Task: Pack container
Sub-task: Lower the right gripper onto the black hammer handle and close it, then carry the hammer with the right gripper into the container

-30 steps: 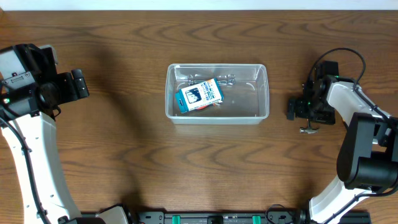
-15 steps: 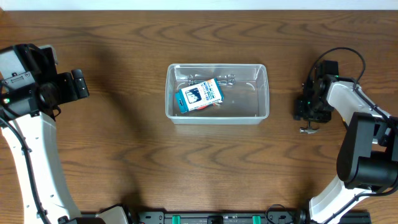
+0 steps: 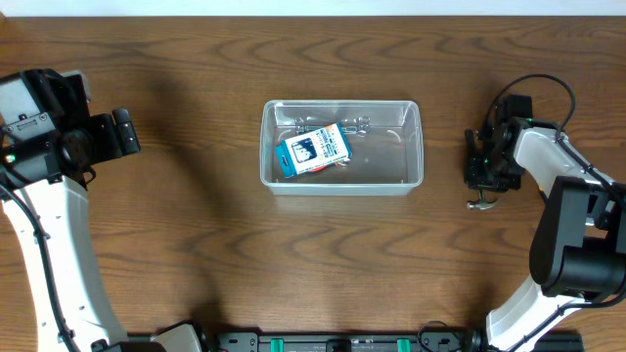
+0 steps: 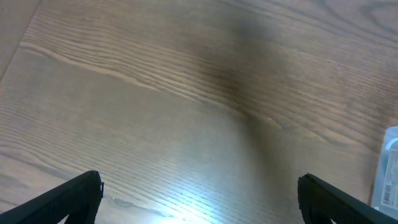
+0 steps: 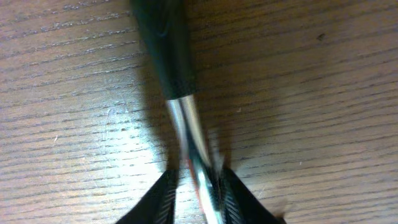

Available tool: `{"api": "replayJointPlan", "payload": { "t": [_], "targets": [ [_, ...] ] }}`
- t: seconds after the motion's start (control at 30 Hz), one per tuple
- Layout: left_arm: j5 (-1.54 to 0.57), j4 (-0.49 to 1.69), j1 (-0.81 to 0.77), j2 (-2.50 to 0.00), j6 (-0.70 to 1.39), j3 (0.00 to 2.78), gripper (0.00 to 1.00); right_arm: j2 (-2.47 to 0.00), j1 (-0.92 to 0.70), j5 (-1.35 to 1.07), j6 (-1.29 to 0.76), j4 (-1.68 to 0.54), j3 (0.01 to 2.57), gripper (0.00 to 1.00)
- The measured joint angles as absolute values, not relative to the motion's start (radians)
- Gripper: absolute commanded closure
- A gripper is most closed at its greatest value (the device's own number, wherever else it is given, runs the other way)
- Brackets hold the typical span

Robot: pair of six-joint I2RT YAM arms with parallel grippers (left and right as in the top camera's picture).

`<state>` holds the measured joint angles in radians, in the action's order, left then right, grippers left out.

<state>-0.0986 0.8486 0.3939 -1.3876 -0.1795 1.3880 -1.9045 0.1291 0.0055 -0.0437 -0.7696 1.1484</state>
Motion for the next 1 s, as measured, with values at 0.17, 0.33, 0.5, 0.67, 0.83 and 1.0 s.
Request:
{"api": "replayJointPlan", "payload": {
  "t": [0.17, 0.33, 0.5, 0.67, 0.83, 1.0],
  "targets": [
    [-0.099, 0.849, 0.394, -1.388, -0.179, 1.388, 0.02, -1.905, 0.129, 0.006, -0.047, -0.77, 1.148, 0.85],
    [-0.099, 0.849, 0.394, -1.388, -0.179, 1.388, 0.02, -1.905, 0.129, 0.005, -0.048, -0.77, 1.148, 0.87],
    [-0.099, 0.849, 0.394, -1.388, -0.179, 1.388, 0.02, -1.905, 0.129, 0.005, -0.049, -0.77, 1.148, 0.92],
    [-0.099, 0.848, 0.394, -1.388, -0.179, 1.388, 0.02, -1.905, 0.129, 0.006, -0.049, -0.771, 1.149, 0.99],
    [-0.099, 0.848, 0.394, -1.388, -0.179, 1.388, 0.02, -1.905, 0.129, 0.006, -0.053, -0.77, 1.15, 0.99],
    [-0.099, 0.848, 0.394, -1.388, -0.179, 1.388, 0.02, -1.948, 0.129, 0.007, -0.073, -0.871, 1.234, 0.99]
  ]
}}
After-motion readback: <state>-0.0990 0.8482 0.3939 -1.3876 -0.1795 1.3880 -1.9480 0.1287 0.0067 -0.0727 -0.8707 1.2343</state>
